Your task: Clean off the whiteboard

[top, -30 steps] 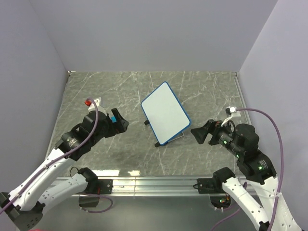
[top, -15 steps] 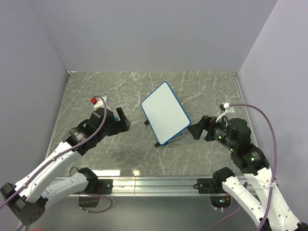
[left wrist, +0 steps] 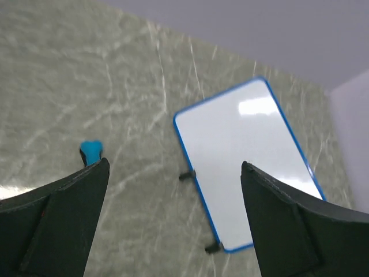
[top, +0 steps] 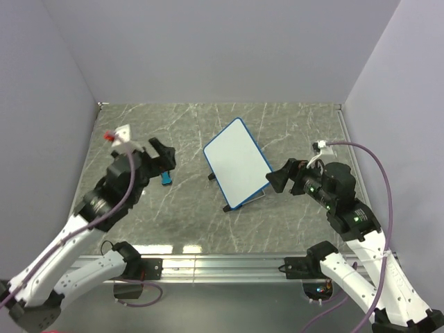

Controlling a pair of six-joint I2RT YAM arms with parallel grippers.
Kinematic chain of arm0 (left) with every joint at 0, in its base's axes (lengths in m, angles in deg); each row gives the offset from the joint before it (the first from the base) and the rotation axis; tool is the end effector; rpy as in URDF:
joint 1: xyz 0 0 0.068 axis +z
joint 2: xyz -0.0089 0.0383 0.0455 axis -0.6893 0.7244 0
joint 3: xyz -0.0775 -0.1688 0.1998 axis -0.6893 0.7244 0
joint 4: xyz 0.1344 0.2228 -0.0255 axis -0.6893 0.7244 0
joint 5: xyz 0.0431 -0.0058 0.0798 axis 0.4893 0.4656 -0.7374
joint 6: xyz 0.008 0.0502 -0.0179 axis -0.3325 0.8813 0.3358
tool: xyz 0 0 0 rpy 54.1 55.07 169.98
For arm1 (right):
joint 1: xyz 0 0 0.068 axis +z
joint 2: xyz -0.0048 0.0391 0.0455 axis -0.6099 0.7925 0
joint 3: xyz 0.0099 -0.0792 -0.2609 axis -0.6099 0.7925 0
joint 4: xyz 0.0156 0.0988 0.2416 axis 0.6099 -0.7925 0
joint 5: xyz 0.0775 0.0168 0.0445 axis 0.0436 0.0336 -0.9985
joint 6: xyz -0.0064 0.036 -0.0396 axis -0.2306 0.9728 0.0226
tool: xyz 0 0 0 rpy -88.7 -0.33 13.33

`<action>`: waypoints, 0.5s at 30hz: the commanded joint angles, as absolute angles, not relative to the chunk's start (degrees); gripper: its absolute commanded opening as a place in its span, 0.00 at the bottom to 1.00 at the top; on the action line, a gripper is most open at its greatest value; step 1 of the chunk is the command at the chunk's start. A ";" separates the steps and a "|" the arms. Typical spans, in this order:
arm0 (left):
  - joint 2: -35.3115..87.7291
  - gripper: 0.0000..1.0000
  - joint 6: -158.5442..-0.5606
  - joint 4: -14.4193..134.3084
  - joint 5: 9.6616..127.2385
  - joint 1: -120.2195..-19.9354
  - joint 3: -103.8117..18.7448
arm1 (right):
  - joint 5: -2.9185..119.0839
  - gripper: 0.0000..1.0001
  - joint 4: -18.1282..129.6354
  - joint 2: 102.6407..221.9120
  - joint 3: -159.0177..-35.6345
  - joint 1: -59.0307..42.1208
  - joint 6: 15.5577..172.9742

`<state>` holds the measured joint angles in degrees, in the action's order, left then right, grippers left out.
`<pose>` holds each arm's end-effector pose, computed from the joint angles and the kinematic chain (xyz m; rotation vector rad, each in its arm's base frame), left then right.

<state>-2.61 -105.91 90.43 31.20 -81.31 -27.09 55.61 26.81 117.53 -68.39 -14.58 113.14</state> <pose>0.1441 -0.0899 0.3745 -0.3472 1.8388 -0.4406 0.1270 0.0606 0.3373 -0.0775 1.9689 0.7348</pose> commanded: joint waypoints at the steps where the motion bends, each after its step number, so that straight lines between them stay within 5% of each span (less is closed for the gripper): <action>1: -10.85 0.99 -96.20 75.25 21.96 -81.55 -18.11 | 56.23 1.00 33.75 118.28 -67.57 -14.47 113.82; 15: -17.38 0.99 -93.98 77.51 32.68 -81.55 -6.66 | 55.88 1.00 33.85 122.85 -68.89 -14.38 113.12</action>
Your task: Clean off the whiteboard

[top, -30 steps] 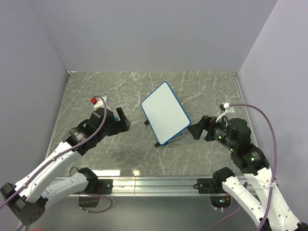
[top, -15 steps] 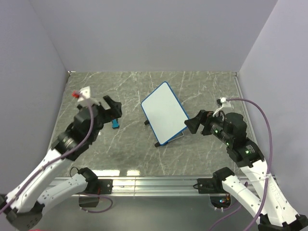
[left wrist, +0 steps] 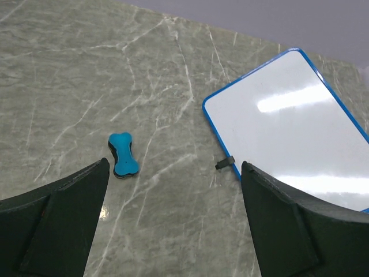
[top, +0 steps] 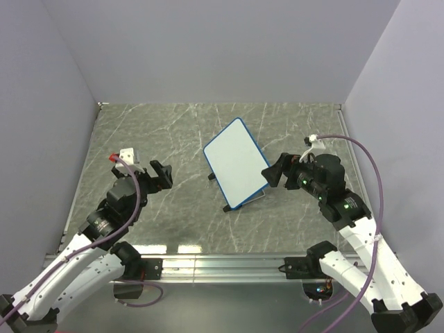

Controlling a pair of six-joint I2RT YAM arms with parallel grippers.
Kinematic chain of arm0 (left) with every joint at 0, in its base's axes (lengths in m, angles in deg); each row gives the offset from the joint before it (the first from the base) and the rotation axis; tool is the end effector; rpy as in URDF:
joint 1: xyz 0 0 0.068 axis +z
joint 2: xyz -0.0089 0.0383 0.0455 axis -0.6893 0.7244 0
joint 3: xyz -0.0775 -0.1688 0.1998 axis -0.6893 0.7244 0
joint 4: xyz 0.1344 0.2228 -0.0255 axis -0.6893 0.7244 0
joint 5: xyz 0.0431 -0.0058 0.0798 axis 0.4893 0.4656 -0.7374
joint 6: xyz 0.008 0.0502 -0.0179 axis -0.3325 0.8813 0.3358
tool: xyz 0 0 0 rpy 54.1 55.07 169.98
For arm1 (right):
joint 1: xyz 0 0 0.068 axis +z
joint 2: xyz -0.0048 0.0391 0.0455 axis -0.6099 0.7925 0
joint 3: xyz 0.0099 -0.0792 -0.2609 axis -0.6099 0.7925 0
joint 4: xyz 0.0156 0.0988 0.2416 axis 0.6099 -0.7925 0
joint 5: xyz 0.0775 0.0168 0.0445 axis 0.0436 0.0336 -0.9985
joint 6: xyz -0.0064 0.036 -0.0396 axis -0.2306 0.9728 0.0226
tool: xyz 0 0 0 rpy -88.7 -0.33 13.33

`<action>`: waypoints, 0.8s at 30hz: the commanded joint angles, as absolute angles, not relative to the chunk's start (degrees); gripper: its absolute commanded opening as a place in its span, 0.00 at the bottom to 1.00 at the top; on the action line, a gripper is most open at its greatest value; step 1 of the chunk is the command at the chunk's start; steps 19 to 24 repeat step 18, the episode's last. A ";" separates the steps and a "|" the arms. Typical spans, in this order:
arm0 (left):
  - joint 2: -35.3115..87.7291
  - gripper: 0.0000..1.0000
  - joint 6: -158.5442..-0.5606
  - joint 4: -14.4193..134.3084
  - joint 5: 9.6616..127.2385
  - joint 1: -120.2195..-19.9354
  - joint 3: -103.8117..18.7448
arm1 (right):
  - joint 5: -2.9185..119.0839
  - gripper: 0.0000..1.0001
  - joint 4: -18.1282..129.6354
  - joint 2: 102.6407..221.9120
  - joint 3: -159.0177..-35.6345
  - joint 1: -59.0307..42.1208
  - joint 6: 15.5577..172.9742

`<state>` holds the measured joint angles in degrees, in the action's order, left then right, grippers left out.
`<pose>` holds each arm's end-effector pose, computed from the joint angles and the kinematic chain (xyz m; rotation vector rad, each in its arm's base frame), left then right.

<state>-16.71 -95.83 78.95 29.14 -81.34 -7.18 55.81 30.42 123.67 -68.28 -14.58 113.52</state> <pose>0.1210 -0.0707 0.3108 -0.2342 1.7558 -0.3474 0.1511 0.0707 0.3288 -0.0642 2.0169 0.7249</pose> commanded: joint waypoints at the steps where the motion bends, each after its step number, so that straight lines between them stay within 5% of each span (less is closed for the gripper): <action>1: -17.21 0.99 -94.42 77.86 32.68 -81.46 -6.49 | 55.71 1.00 33.76 122.86 -68.89 -14.38 113.03; 24: -17.38 1.00 -92.93 79.10 31.71 -81.55 -7.45 | 53.32 1.00 36.32 121.89 -68.01 -14.29 112.23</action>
